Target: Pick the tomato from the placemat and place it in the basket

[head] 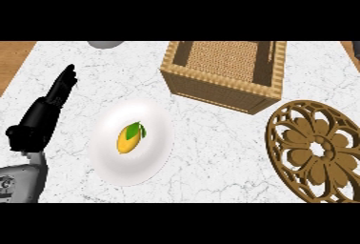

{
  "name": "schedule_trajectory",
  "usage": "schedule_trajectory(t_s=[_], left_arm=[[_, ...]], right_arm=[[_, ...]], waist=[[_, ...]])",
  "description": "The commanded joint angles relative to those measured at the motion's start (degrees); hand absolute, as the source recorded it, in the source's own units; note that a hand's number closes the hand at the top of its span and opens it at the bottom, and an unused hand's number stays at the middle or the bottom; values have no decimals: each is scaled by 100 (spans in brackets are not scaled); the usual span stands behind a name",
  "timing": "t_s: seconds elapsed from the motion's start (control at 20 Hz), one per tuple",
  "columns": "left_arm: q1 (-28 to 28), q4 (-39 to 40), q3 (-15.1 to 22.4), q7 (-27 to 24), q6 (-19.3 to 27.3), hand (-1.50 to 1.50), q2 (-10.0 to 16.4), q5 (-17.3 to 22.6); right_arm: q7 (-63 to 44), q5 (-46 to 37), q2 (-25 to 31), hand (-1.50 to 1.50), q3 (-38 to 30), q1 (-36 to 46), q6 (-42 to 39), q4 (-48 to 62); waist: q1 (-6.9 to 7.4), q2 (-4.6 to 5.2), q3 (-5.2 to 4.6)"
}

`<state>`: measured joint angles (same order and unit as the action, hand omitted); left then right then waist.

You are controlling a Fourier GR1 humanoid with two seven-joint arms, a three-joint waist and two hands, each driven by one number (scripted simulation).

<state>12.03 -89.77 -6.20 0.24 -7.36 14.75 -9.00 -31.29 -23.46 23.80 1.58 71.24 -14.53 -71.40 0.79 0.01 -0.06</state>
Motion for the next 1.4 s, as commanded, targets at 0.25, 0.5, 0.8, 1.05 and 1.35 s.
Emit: schedule_trajectory(t_s=[0.25,0.5,0.8,1.05,1.35], left_arm=[[-31,10,-77,-6,43,0,-18,-24],[-289,-250,101,49,63,0,-188,-94],[6,85,-253,-144,-148,0,140,67],[-275,-249,86,-116,39,0,-173,-183],[-66,116,-137,-237,-20,0,-34,-87]], right_arm=[[-363,-738,-21,150,648,154,-497,898],[-359,-1017,251,150,744,250,-904,827],[18,-1052,-16,-150,699,314,-1181,1260],[-105,-866,-396,-150,527,-87,-1160,945],[309,-467,-506,-150,-392,-298,-47,663]], waist=[[7,22,-2],[-28,-10,3],[-21,7,2],[-33,-7,5],[-68,5,10]])
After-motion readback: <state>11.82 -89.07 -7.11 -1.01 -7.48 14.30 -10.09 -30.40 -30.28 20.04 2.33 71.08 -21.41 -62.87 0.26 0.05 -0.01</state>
